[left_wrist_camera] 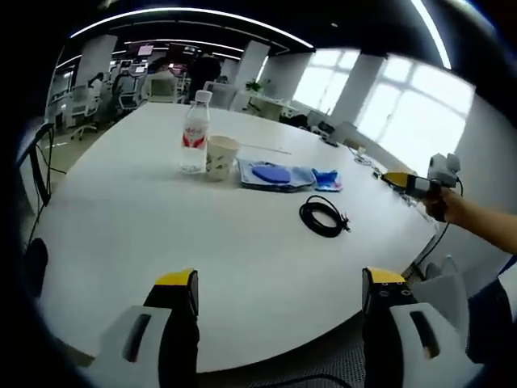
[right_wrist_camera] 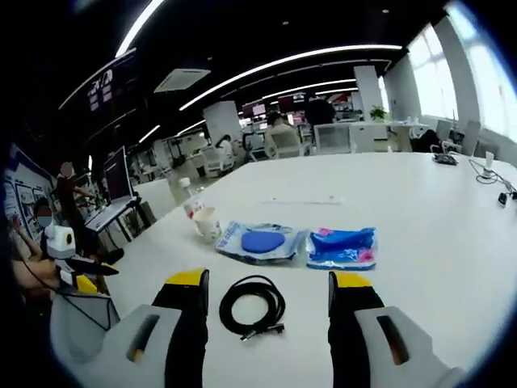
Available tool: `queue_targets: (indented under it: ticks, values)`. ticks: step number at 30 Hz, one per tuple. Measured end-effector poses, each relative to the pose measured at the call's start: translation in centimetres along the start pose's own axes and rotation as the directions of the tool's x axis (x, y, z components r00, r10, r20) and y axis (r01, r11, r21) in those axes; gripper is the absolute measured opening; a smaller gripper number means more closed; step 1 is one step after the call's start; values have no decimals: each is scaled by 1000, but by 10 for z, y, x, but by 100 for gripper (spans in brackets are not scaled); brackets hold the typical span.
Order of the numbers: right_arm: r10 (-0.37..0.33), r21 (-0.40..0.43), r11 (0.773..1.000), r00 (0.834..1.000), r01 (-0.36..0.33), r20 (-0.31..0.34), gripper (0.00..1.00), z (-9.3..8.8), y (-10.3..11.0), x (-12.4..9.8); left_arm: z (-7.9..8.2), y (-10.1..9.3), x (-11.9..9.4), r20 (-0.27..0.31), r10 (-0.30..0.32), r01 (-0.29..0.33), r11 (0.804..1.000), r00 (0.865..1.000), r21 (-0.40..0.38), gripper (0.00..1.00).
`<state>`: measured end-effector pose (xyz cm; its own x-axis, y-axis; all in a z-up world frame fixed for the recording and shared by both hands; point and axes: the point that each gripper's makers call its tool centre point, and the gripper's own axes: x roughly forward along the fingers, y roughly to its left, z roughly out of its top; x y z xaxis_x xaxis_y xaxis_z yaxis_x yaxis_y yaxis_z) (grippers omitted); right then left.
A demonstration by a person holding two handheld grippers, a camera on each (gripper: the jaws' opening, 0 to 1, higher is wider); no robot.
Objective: Arrange the tabletop items into an orderly group along one side of the table until the central work area is clear of visible clutter.
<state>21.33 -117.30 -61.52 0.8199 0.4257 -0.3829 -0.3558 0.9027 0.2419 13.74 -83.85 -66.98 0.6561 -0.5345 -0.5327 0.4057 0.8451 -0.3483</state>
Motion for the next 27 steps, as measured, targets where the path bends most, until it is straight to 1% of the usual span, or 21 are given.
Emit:
queue_targets:
  ticks: [2,4,5,6,10,13,16,21,27]
  values:
    - [3,14,1000,1000,-3,-22,57,-4,-10,-5,1,4,-1,-3,24,-24,999,1000,-30,81]
    - [13,2,1000,1000,-13,-26,58,-5,-15,-12,3,7,-3,11,45,-45,998,999,-49,82]
    - [13,-5,1000,999,-13,-32,58,-6,-20,-13,3,8,-4,11,54,-54,997,998,-52,82]
    - [12,-4,1000,999,-13,-38,58,-8,-27,-16,3,8,-4,10,60,-59,997,998,-52,82]
    - [21,18,1000,998,-20,-59,58,-17,-34,-21,0,6,-3,-10,87,-87,996,996,-31,82]
    - [31,27,999,997,-29,-72,58,-23,-42,-21,-2,4,-3,-18,89,-90,996,996,-27,83]
    - [41,31,999,997,-39,-67,58,-21,-43,-20,-3,2,-2,-24,91,-91,996,996,-20,83]
    - [46,47,998,997,-44,-55,58,-17,-43,-17,-1,1,0,-16,84,-84,996,996,-13,85]
    - [51,69,997,997,-47,-59,58,-23,-40,-17,-1,0,1,-13,80,-80,997,997,-8,85]
